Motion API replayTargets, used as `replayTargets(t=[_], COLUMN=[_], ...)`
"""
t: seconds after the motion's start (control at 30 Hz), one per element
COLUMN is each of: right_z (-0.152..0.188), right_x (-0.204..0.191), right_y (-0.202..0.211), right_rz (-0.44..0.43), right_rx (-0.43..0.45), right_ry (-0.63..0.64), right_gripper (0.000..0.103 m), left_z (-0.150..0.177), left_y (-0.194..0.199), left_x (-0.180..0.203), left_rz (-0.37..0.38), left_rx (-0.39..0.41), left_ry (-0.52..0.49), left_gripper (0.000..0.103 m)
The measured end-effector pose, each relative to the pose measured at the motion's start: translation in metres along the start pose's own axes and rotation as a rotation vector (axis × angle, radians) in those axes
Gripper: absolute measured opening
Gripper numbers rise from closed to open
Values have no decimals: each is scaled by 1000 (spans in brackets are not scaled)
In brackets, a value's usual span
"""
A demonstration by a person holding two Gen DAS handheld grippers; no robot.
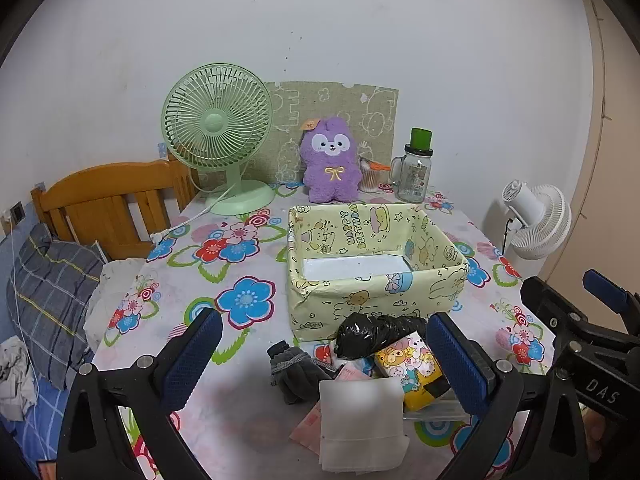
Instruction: Organize soft objects
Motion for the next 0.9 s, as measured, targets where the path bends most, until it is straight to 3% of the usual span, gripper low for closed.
replayTargets(t=[0.9], right_z=[1], right_x=[-2], right_y=[0], right_rz=[-1], right_rx=[2], right_ry=[15], right_gripper=[103], left_z=[-4], left_y=[5], left_x=[-3], left_rz=[-22], left_rx=[23], left_ry=[-3], left_gripper=[103])
Point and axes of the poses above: each gripper's, at about its wrist camera, not at the fingertips, and y roughly against the way its jaws point, x to its right, z to its underside, the point moved 2 cm from there along -y, roughly the way its jaws point, and after that the axes turned 5 degrees about y, right-handed, at the moved point
